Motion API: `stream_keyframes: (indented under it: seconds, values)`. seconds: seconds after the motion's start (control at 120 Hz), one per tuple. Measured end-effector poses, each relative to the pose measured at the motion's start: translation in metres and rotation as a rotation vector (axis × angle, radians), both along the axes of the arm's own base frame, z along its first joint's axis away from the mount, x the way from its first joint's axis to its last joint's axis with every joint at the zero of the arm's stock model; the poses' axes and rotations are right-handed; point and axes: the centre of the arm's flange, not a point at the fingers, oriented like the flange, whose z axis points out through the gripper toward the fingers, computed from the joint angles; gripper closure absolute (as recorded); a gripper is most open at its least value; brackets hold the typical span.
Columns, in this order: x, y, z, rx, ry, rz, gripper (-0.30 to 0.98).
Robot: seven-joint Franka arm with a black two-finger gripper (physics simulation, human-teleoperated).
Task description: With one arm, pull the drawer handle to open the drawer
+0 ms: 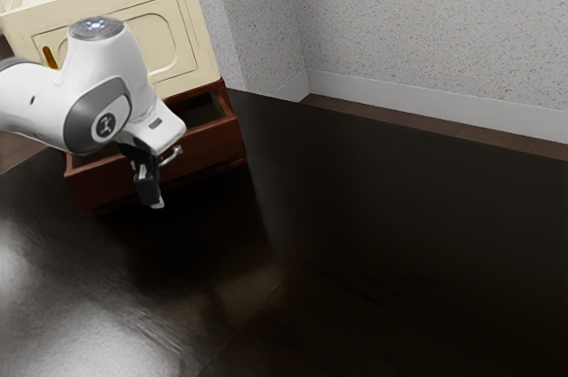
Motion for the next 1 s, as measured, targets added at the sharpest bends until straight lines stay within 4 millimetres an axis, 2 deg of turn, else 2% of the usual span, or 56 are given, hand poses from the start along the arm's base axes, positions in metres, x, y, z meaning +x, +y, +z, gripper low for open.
stream_keyframes:
  seconds: [0.242,0.417,0.733,1.0]
  values:
    - [-0.011,-0.013,0.001,-0.014,-0.001,-0.024,0.01]
    - [-0.011,-0.029,0.004,-0.018,-0.004,-0.054,0.02]
    - [-0.013,-0.031,0.010,-0.020,-0.017,-0.058,0.01]
    - [-0.029,-0.030,0.044,-0.027,-0.070,-0.057,0.00]
